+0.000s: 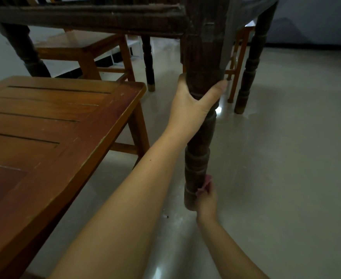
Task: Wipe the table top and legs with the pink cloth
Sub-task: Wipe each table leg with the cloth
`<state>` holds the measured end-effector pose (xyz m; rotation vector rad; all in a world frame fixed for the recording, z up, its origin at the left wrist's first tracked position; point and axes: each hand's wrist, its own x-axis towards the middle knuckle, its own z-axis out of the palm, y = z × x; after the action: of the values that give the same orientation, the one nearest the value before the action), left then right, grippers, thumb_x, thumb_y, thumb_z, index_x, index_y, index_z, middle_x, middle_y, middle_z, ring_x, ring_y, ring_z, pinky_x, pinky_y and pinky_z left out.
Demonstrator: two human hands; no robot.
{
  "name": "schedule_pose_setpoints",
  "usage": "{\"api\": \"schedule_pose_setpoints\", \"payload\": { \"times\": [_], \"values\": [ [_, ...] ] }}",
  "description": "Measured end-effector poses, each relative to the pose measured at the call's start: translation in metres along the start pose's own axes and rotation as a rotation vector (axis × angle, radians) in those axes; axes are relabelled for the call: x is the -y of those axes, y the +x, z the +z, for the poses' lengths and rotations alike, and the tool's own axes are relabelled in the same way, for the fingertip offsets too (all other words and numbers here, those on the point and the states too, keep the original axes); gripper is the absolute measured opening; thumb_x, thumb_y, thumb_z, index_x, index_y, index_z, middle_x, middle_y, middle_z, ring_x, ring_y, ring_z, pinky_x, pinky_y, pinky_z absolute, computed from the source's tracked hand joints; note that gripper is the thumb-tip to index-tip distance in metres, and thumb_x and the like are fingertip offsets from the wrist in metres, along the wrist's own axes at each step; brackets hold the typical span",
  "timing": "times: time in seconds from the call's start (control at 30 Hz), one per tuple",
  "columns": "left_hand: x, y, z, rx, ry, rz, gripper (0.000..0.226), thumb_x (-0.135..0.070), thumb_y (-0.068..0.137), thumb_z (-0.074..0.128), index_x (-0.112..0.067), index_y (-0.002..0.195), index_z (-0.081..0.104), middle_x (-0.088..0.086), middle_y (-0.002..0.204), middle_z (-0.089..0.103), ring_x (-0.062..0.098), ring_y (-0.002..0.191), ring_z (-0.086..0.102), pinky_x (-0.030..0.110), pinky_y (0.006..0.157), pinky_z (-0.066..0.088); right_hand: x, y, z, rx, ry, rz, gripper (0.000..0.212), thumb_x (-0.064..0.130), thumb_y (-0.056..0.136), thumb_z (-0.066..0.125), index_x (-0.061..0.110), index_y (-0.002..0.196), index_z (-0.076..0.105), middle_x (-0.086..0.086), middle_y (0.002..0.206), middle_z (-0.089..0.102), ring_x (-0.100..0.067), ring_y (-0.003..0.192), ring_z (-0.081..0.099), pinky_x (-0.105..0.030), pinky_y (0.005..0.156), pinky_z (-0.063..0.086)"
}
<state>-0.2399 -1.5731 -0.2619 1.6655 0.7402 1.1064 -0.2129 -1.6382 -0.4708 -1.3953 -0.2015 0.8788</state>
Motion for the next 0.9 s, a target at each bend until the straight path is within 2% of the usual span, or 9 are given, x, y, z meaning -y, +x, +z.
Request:
{"api": "schedule_pose_setpoints", "payload": {
  "times": [0.2, 0.3, 0.4, 0.47, 0.5, 0.63, 0.73, 0.8, 0.9],
  "values": [
    [0.001, 0.000, 0.001, -0.023, 0.005, -0.001, 0.051, -0.032, 0.081, 0.066, -0.023, 0.125, 0.041, -0.022, 0.099, 0.048, -0.010, 0.089, 0.046, 0.002, 0.068, 0.037, 0.103, -0.021, 0.017, 0.110, 0.101, -0.546, 0.053, -0.001, 0.095, 0.033, 0.044, 0.120, 0.048, 0.013, 0.129, 0.056, -0.008, 0.121, 0.052, -0.028, 0.102, 0.041],
    [0.000, -0.001, 0.001, -0.020, 0.006, -0.018, 0.054, -0.033, 0.081, 0.066, -0.022, 0.127, 0.039, -0.018, 0.106, 0.051, -0.004, 0.097, 0.048, 0.010, 0.076, 0.037, 0.090, -0.020, 0.010, 0.112, -0.061, -0.671, 0.057, -0.004, 0.094, 0.033, 0.042, 0.126, 0.041, 0.011, 0.137, 0.047, 0.002, 0.127, 0.042, -0.018, 0.105, 0.035],
    [-0.002, -0.002, 0.001, -0.013, -0.001, -0.039, 0.062, -0.035, 0.081, 0.066, -0.022, 0.133, 0.035, -0.014, 0.114, 0.051, 0.004, 0.107, 0.048, 0.015, 0.081, 0.036, 0.034, -0.001, -0.008, 0.075, -0.189, -0.500, 0.040, 0.001, 0.098, 0.035, 0.024, 0.128, 0.047, 0.008, 0.124, 0.056, 0.010, 0.113, 0.051, -0.018, 0.103, 0.039],
    [-0.006, -0.002, 0.001, -0.005, 0.001, -0.042, 0.060, -0.035, 0.081, 0.066, -0.024, 0.132, 0.036, -0.023, 0.102, 0.047, -0.004, 0.096, 0.046, 0.011, 0.076, 0.034, 0.010, 0.003, -0.017, 0.107, -0.217, -0.259, 0.028, 0.005, 0.098, 0.037, 0.020, 0.115, 0.054, 0.003, 0.102, 0.062, -0.002, 0.102, 0.061, -0.034, 0.096, 0.046],
    [-0.006, -0.002, 0.001, -0.002, 0.003, -0.046, 0.061, -0.035, 0.081, 0.066, -0.024, 0.132, 0.035, -0.023, 0.102, 0.046, -0.004, 0.097, 0.046, 0.012, 0.078, 0.035, 0.007, 0.000, -0.018, 0.122, -0.247, -0.203, 0.027, 0.007, 0.099, 0.037, 0.021, 0.114, 0.054, 0.001, 0.099, 0.061, -0.012, 0.105, 0.062, -0.033, 0.090, 0.047],
    [-0.004, -0.001, 0.000, -0.003, 0.008, -0.062, 0.064, -0.038, 0.080, 0.067, -0.022, 0.133, 0.035, -0.008, 0.121, 0.051, 0.012, 0.116, 0.047, 0.028, 0.093, 0.038, 0.042, -0.031, 0.011, 0.034, 0.017, -0.279, 0.047, 0.004, 0.099, 0.030, 0.030, 0.137, 0.038, 0.016, 0.122, 0.054, 0.007, 0.105, 0.053, -0.002, 0.075, 0.044],
    [-0.002, 0.000, 0.001, -0.018, -0.005, -0.072, 0.063, -0.037, 0.080, 0.067, -0.021, 0.132, 0.036, -0.008, 0.119, 0.051, 0.011, 0.114, 0.048, 0.028, 0.093, 0.040, 0.075, -0.048, 0.033, 0.030, 0.086, -0.589, 0.059, -0.001, 0.096, 0.029, 0.035, 0.142, 0.027, 0.024, 0.137, 0.042, 0.009, 0.124, 0.041, -0.014, 0.100, 0.039],
    [0.000, -0.001, 0.001, -0.034, -0.021, -0.067, 0.062, -0.035, 0.080, 0.067, -0.021, 0.132, 0.037, -0.006, 0.120, 0.052, 0.012, 0.114, 0.049, 0.028, 0.093, 0.041, 0.076, -0.050, 0.039, 0.024, 0.014, -0.816, 0.061, -0.001, 0.093, 0.029, 0.029, 0.145, 0.022, 0.013, 0.150, 0.029, 0.002, 0.138, 0.024, -0.015, 0.110, 0.026],
    [0.000, -0.001, 0.002, -0.024, -0.022, -0.067, 0.064, -0.036, 0.080, 0.067, -0.022, 0.133, 0.035, -0.007, 0.124, 0.050, 0.011, 0.116, 0.046, 0.024, 0.090, 0.038, 0.036, -0.037, 0.037, -0.055, -0.227, -0.911, 0.077, -0.005, 0.089, 0.034, 0.041, 0.145, 0.010, 0.009, 0.157, 0.006, 0.004, 0.141, 0.008, -0.017, 0.114, 0.015]
  ]
}}
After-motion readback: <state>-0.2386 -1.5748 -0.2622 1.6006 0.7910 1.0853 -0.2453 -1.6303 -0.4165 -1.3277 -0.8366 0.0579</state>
